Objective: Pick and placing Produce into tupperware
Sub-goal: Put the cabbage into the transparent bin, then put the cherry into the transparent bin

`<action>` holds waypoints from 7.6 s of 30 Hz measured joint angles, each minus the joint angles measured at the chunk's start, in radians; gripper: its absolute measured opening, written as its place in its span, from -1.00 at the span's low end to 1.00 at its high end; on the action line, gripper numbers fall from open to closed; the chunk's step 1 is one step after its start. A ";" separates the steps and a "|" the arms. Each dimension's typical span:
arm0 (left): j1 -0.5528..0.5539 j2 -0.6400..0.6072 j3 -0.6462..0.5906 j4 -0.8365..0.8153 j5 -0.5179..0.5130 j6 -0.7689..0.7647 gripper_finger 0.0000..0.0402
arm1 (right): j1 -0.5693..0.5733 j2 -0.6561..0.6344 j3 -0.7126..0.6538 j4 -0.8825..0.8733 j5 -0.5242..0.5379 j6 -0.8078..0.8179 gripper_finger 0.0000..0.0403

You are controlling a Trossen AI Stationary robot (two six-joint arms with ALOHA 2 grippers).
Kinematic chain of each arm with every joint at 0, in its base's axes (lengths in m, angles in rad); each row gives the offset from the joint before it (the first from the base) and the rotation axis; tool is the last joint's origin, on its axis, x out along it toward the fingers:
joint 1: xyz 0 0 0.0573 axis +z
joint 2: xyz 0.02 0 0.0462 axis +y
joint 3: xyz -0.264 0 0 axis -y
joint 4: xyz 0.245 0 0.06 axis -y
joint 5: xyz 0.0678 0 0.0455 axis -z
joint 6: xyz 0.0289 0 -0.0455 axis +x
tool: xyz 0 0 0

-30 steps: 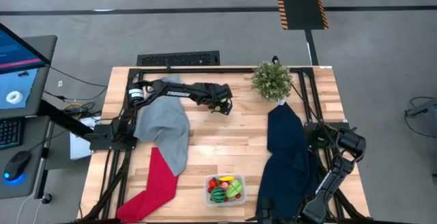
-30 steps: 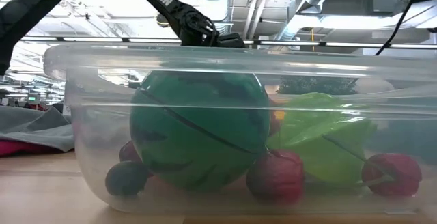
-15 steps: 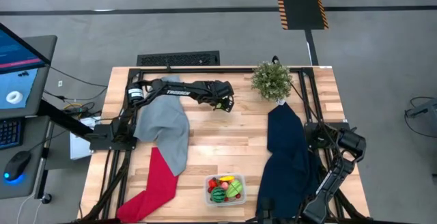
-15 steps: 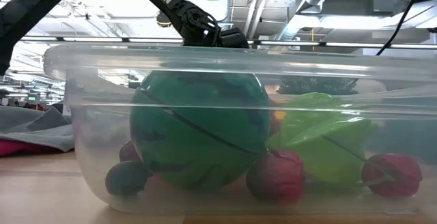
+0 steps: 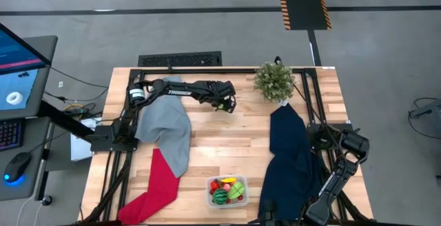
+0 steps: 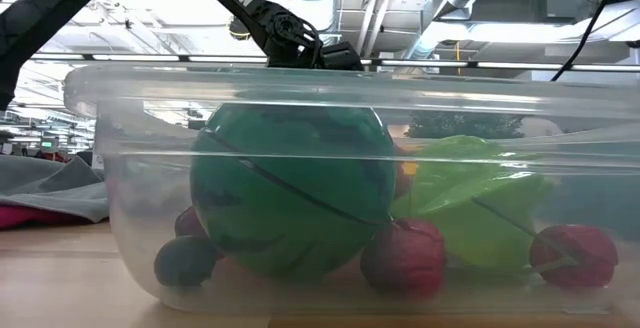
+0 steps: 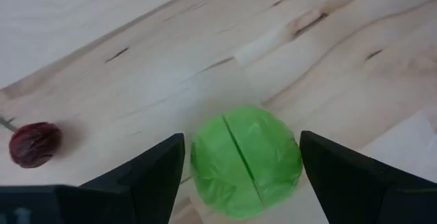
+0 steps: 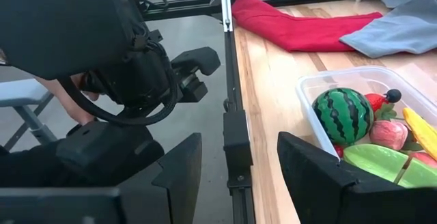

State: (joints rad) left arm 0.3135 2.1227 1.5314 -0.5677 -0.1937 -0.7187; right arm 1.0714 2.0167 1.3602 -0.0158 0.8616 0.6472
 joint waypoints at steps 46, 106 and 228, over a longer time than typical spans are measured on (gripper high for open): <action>-0.012 0.004 -0.011 -0.007 0.119 0.057 0.09 | 0.014 0.000 -0.001 0.000 0.165 -0.048 0.06; -0.327 -0.012 0.126 0.029 0.405 0.392 0.10 | -0.211 -1.433 -1.163 0.413 -0.097 -0.588 0.06; 0.243 -0.237 0.101 -0.468 0.183 0.717 0.41 | -0.216 -1.349 -1.332 0.598 -0.075 -0.358 0.06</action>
State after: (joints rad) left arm 0.5561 1.8857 1.6329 -1.0356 -0.0111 -0.0021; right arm 0.8551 0.6676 0.0277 0.5826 0.7862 0.2888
